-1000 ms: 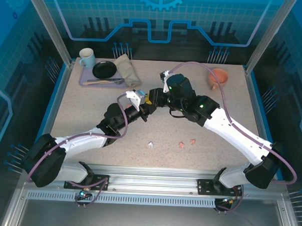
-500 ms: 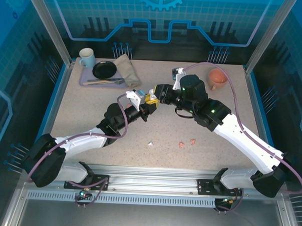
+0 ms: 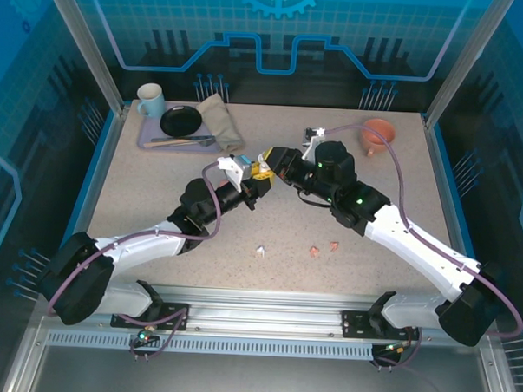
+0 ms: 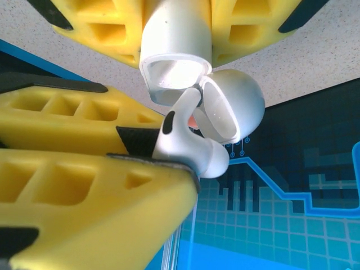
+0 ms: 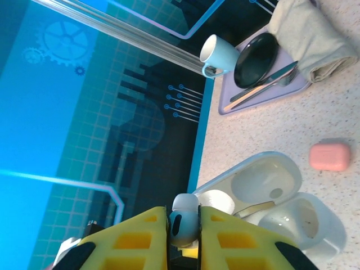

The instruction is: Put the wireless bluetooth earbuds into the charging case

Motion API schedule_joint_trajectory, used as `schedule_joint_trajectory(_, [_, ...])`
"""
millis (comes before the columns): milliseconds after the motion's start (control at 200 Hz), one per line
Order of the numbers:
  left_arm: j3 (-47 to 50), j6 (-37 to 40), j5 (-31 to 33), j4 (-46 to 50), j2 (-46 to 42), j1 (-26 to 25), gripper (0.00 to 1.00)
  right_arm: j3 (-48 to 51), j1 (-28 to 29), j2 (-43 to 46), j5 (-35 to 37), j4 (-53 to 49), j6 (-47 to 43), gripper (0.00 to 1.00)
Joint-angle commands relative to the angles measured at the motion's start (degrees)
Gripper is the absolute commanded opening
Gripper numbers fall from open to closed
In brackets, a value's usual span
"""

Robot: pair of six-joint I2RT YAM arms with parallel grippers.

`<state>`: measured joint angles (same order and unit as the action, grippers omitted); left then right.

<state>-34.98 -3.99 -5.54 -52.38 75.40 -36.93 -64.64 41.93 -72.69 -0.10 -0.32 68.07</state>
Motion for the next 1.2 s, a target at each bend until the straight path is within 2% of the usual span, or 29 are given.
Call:
schedule_joint_trajectory(0, [-2.2,0.9,0.1,-2.9,0.6,-0.3,0.00,1.6,-0.4,1.4,-0.6,5.4,4.2,0.17])
schedule_joint_trajectory(820, [-3.3,1.0,0.0,-3.6,1.9,-0.3,0.00,5.9,0.1,2.1,-0.6,6.0,9.6,0.16])
schedule_joint_trajectory(1005, [-3.2,1.2,0.3,-3.7,1.5,-0.3,0.00,5.3,0.3,1.9,0.7,0.7,10.3,0.14])
schedule_joint_trajectory(1191, [-3.0,1.4,0.3,-3.6,1.1,-0.3,0.00,1.6,1.5,2.9,7.0,-10.7,7.6,0.16])
